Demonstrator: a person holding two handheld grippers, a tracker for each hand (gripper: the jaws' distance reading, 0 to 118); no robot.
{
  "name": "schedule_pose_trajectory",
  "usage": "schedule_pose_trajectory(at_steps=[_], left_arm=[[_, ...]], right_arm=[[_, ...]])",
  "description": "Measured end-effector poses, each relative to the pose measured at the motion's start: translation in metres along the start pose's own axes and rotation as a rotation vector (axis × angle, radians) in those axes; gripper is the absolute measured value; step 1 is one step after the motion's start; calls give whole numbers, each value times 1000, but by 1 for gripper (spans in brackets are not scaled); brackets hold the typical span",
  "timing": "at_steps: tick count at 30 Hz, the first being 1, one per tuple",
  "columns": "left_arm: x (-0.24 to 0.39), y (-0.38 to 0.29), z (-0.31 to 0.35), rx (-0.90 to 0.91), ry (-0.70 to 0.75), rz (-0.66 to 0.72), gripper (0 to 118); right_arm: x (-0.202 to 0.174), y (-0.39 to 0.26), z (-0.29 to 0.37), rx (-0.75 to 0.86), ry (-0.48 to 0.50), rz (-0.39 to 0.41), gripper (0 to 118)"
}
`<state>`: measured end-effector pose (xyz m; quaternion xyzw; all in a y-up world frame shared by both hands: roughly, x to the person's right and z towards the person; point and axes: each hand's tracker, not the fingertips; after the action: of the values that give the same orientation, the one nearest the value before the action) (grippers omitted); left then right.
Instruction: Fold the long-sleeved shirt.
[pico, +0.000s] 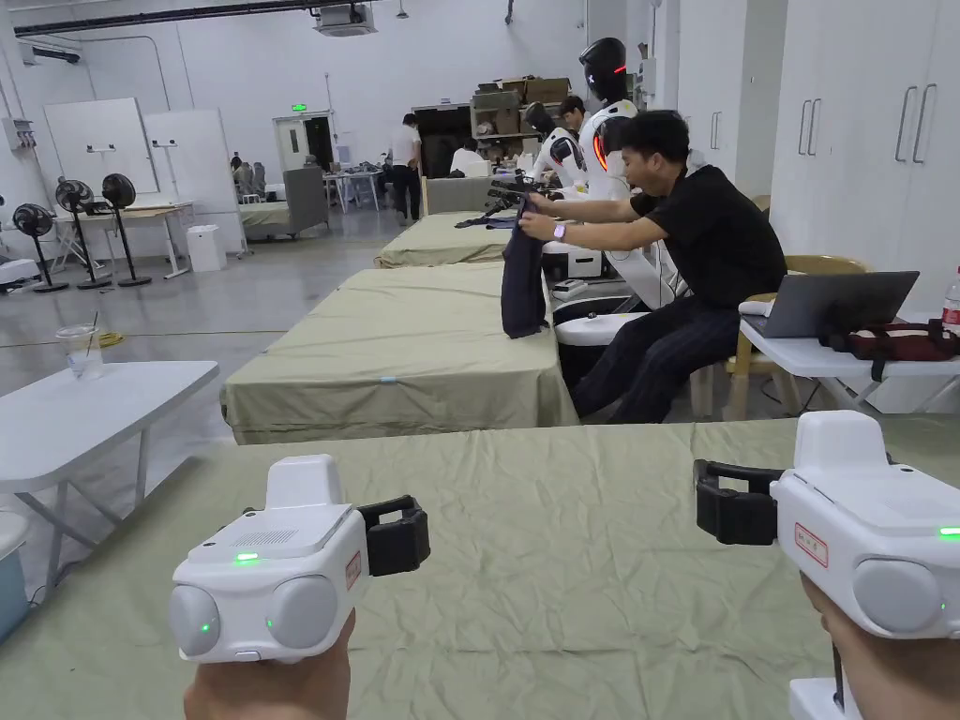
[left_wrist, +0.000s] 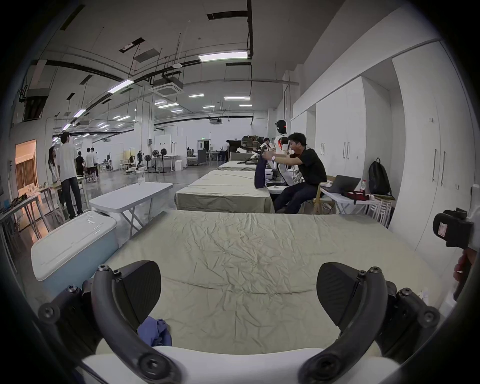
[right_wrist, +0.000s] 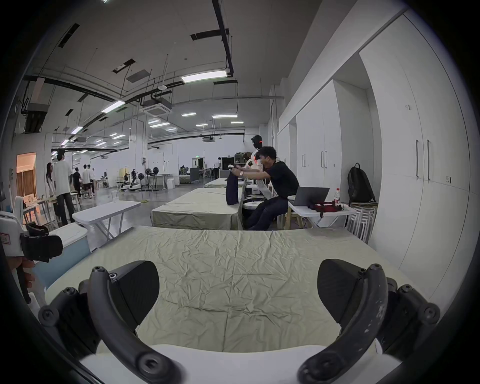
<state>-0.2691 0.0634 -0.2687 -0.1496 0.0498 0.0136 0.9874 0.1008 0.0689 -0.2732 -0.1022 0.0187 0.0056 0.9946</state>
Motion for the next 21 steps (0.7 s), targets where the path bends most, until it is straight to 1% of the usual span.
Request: schedule_pose_trajectory(at_steps=[8, 15, 21], left_arm=[[-1, -2, 0, -8, -24, 12, 118], [-2, -2, 3, -1, -12, 16, 118], [-1, -2, 3, 2, -22, 13, 118]], right_arm=[[1, -2, -1, -6, -2, -6, 118], [3, -2, -1, -5, 15, -37, 118], [2, -2, 0, -8, 10, -25, 118]])
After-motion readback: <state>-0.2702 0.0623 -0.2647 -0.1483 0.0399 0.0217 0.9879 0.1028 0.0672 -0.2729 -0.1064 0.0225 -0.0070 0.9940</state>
